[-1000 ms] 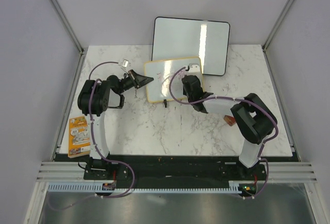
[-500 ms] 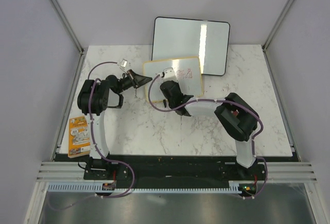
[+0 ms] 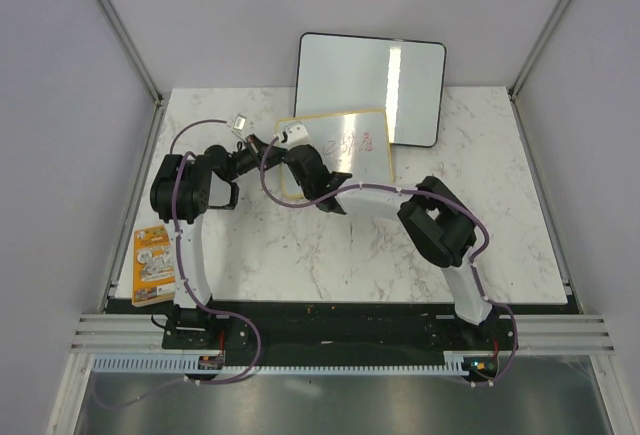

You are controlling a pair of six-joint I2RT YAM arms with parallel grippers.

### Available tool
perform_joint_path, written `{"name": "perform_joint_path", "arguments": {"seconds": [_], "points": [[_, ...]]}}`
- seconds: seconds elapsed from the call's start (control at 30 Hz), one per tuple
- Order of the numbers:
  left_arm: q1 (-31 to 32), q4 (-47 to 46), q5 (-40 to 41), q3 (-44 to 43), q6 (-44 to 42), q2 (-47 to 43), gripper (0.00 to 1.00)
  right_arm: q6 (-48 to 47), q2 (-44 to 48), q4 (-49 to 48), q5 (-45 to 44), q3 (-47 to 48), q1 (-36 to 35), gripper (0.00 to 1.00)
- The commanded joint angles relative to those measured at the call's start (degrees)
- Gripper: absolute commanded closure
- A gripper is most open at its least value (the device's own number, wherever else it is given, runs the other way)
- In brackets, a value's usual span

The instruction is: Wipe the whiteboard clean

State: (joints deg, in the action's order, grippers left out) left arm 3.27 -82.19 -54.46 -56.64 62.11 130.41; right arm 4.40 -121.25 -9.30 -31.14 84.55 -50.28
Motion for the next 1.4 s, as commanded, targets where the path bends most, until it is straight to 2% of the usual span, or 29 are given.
{"name": "perform_joint_path", "arguments": {"seconds": [0.0,0.3,0.7,1.0,1.13,1.23,1.37], "points": [[1.0,-13.1,-3.0,0.7,-2.3,1.6,0.98,1.1,-6.3,1.4,6.1,4.3,1.3,1.00],[1.0,-13.1,-3.0,0.9,-2.5,1.5,0.98,1.4,-3.7,2.9,3.3,4.0,7.9,1.00],[1.0,-13.1,-3.0,0.9,-2.6,1.5,0.98,5.8,3.2,1.4,0.9,-10.6,17.9,1.00],[1.0,-13.1,-3.0,0.8,-2.5,1.5,0.98,8.3,7.2,1.1,-0.4,-17.9,24.6,1.00],[1.0,-13.1,-3.1,0.7,-2.4,1.6,0.98,6.8,8.0,1.1,3.4,-18.4,24.4,1.00],[1.0,-13.1,-3.3,0.7,-2.4,1.6,0.98,5.9,9.3,0.4,9.4,-18.8,23.5,1.00],[0.9,-13.1,-3.5,0.4,-2.3,1.7,0.98,2.9,8.8,0.9,9.8,-16.5,17.9,1.00]]}}
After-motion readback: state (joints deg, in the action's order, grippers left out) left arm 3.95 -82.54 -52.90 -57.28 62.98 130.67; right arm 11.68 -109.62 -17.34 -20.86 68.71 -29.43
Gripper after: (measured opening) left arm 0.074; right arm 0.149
